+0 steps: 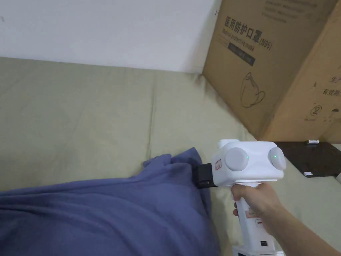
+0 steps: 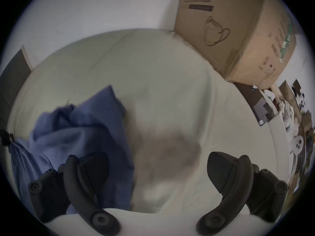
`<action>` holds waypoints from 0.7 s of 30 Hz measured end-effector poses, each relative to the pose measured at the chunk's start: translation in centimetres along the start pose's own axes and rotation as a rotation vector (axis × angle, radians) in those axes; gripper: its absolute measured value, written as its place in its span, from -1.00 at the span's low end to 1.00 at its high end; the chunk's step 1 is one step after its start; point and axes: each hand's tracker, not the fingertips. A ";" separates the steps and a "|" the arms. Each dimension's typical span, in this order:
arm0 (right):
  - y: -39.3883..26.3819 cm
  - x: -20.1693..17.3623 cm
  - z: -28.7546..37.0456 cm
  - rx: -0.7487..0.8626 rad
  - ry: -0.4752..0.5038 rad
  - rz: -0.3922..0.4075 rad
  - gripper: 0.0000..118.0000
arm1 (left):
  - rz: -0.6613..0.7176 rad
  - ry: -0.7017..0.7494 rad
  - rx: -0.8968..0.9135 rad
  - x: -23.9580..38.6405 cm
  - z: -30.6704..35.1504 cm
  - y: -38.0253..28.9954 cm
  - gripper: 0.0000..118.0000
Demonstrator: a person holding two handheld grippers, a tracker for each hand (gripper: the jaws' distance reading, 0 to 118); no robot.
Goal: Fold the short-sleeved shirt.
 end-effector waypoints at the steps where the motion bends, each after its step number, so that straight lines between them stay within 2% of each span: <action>1: -0.2 -0.3 -0.2 -0.012 0.014 0.024 0.95 | 0.004 -0.005 0.001 -0.1 -0.1 0.0 -0.97; 3: -0.7 -1.5 -0.2 -0.005 0.025 0.041 0.91 | 0.015 -0.013 0.002 -0.4 -0.3 -0.1 -0.97; 4: -0.8 -1.9 -0.1 -0.009 0.029 0.040 0.81 | 0.015 -0.014 0.004 -0.4 -0.4 -0.1 -0.97; 5: -0.5 -2.2 0.1 -0.024 0.058 0.016 0.53 | 0.011 -0.013 0.006 -0.4 -0.5 -0.1 -0.97; 7: -0.3 -2.8 0.8 -0.006 0.036 0.030 0.11 | 0.003 -0.009 0.011 -0.2 -0.4 -0.4 -0.97; 8: -0.4 -3.1 1.4 0.019 0.050 0.060 -0.68 | -0.002 -0.006 0.014 -0.2 -0.3 -0.4 -0.97; 9: -0.4 -3.5 1.8 0.067 0.018 0.080 -1.00 | -0.008 -0.005 0.018 -0.1 -0.3 -0.5 -0.97; 10: -0.8 -3.7 2.0 0.084 -0.008 0.073 -1.00 | -0.011 -0.006 0.022 -0.2 -0.2 -0.6 -0.97; 12: -1.0 -2.9 2.0 0.062 0.032 0.067 -1.00 | -0.013 -0.019 0.035 -0.4 0.2 -1.3 -0.97; 16: -0.3 0.4 5.1 0.144 0.147 -0.182 -1.00 | 0.037 -0.091 0.063 -1.6 1.3 -2.0 -0.97; 17: 0.1 0.9 6.1 0.164 0.132 -0.192 -1.00 | 0.049 -0.097 0.073 -1.8 2.0 -2.1 -0.97; 18: 0.8 1.3 7.3 0.214 0.088 -0.149 -1.00 | 0.069 -0.115 0.103 -2.0 2.8 -2.1 -0.97; 20: 2.3 2.0 10.2 0.295 0.082 -0.106 -1.00 | 0.070 -0.181 0.133 -2.2 4.8 -1.7 -0.97; 21: 3.1 2.5 11.7 0.324 0.082 -0.131 -1.00 | 0.069 -0.214 0.151 -2.2 6.1 -1.4 -0.97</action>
